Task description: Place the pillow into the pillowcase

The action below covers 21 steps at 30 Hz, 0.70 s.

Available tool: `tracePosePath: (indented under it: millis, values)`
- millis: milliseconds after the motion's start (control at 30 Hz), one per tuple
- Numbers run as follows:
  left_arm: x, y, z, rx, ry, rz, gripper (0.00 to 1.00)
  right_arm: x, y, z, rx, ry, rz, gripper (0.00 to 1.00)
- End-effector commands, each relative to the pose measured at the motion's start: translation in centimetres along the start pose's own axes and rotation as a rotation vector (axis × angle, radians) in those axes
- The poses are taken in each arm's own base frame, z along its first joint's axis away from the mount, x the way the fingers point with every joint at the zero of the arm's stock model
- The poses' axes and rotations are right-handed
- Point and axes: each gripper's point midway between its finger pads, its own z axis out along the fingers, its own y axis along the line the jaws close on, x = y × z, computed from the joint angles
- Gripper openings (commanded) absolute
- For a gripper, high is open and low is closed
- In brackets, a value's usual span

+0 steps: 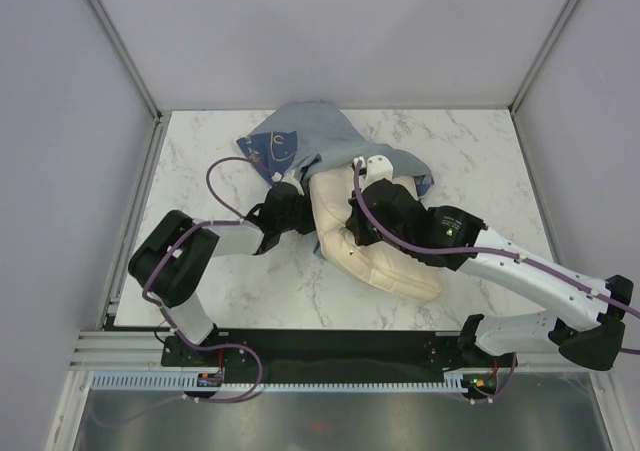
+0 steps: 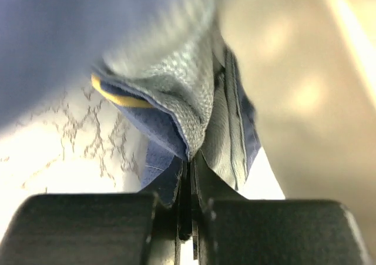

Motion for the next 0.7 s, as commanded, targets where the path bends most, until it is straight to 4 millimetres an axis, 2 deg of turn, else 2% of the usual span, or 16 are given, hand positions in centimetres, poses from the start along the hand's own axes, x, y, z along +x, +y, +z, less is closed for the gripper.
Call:
tracePosePath:
  millis: [0,67,100,133,200,300,333,367,433,467,500,567,667]
  values:
    - [-0.4,-2.4,-2.2,0.082,-0.017,0.008,0.02,-4.9,0.1,-1.4,-0.024,-0.152,0.057,0.0]
    - [0.5,-3.5,-3.7,0.129,0.027,-0.028,0.02,-4.6,-0.5,-0.7,0.003,-0.14,0.043,0.0]
    - [1.8,-3.3,-4.4,0.147,0.073,-0.043,0.02,-4.6,-0.8,-0.4,0.012,-0.138,0.04,0.0]
    - [1.9,-4.0,-5.2,0.178,0.076,-0.05,0.02,-4.4,-1.0,-0.2,0.023,-0.134,0.036,0.0]
    - [3.1,-3.9,-6.3,0.198,0.108,-0.076,0.02,-4.1,-1.4,0.2,0.04,-0.127,0.027,0.0]
    - [4.3,-4.9,-8.7,0.259,0.157,-0.082,0.02,-3.7,-2.0,0.7,0.074,-0.124,0.012,0.0]
    - [4.6,-5.0,-9.3,0.268,0.167,-0.085,0.02,-3.4,-2.3,1.0,0.086,-0.118,0.006,0.0]
    - [4.3,-6.0,-10.6,0.306,0.159,-0.089,0.02,-3.3,-2.5,1.3,0.102,-0.116,-0.001,0.0]
    - [5.5,-5.9,-11.9,0.33,0.191,-0.108,0.02,-3.0,-2.9,1.8,0.121,-0.105,-0.012,0.0]
    - [5.4,-6.8,-13.1,0.368,0.183,-0.116,0.02,-2.8,-3.0,2.3,0.132,-0.096,-0.016,0.0]
    - [6.2,-6.5,-13.7,0.374,0.203,-0.126,0.02,-2.8,-3.0,2.6,0.137,-0.098,-0.021,0.0]
    - [6.6,-6.8,-15.3,0.405,0.201,-0.138,0.02,-2.4,-3.2,3.6,0.153,-0.084,-0.025,0.0]
    - [6.8,-6.8,-16.8,0.403,0.185,-0.137,0.02,-1.8,-3.0,5.3,0.16,-0.064,-0.041,0.0]
